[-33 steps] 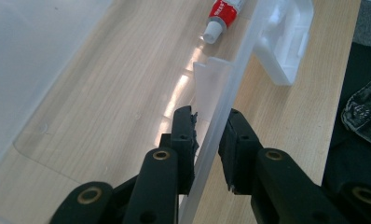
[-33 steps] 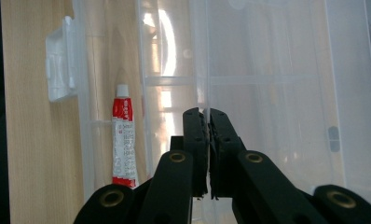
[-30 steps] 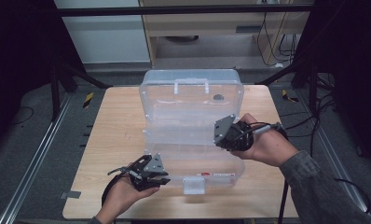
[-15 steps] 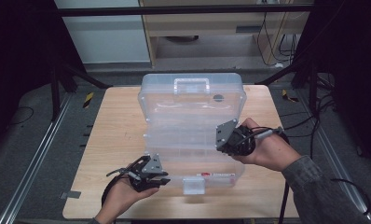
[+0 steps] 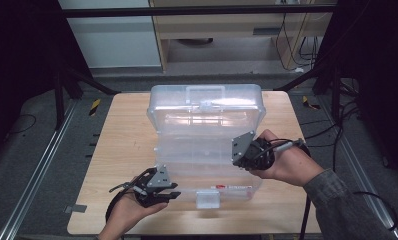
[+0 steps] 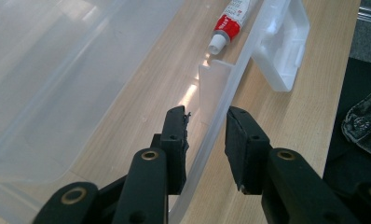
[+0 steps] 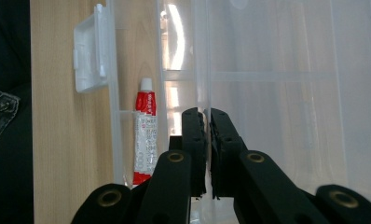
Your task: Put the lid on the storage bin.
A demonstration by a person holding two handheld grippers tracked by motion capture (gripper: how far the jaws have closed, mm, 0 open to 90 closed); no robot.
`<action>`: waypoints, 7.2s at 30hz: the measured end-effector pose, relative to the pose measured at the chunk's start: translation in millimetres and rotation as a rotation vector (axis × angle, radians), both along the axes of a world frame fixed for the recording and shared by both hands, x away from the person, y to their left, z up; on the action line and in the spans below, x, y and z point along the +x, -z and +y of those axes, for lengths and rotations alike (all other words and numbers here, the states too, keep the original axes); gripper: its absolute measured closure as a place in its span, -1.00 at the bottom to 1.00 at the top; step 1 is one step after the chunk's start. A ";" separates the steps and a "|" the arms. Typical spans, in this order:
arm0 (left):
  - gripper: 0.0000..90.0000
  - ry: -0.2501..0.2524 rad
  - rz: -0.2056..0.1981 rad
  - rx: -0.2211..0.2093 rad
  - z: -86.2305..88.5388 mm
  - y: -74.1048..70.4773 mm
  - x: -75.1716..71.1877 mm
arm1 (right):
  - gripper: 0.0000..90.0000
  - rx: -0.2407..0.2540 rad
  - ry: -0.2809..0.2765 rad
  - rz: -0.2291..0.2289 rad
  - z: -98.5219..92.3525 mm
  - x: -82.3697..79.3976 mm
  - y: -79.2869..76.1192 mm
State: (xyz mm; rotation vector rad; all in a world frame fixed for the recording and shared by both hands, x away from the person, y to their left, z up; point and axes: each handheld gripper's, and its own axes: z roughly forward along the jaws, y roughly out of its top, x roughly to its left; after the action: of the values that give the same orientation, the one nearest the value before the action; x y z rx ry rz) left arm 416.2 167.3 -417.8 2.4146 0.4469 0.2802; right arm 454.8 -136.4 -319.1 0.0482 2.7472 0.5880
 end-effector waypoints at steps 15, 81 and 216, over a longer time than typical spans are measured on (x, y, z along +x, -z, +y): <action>0.42 -0.078 0.007 -0.217 33.6 -28.9 -19.4 | 0.87 0.023 0.003 0.005 -2.3 0.9 1.1; 1.00 -0.271 0.020 -0.398 68.3 -94.9 54.9 | 0.09 0.191 0.158 0.002 -36.7 -27.9 7.6; 1.00 -0.410 0.064 -0.144 133.4 5.0 45.7 | -0.68 0.247 0.720 -0.021 -146.0 -4.7 84.8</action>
State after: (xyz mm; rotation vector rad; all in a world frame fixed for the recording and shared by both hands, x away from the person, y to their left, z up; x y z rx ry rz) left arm 461.8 300.7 -422.8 2.1806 0.9605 0.3345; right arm 450.1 -282.4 -404.0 1.0218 2.3688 0.6859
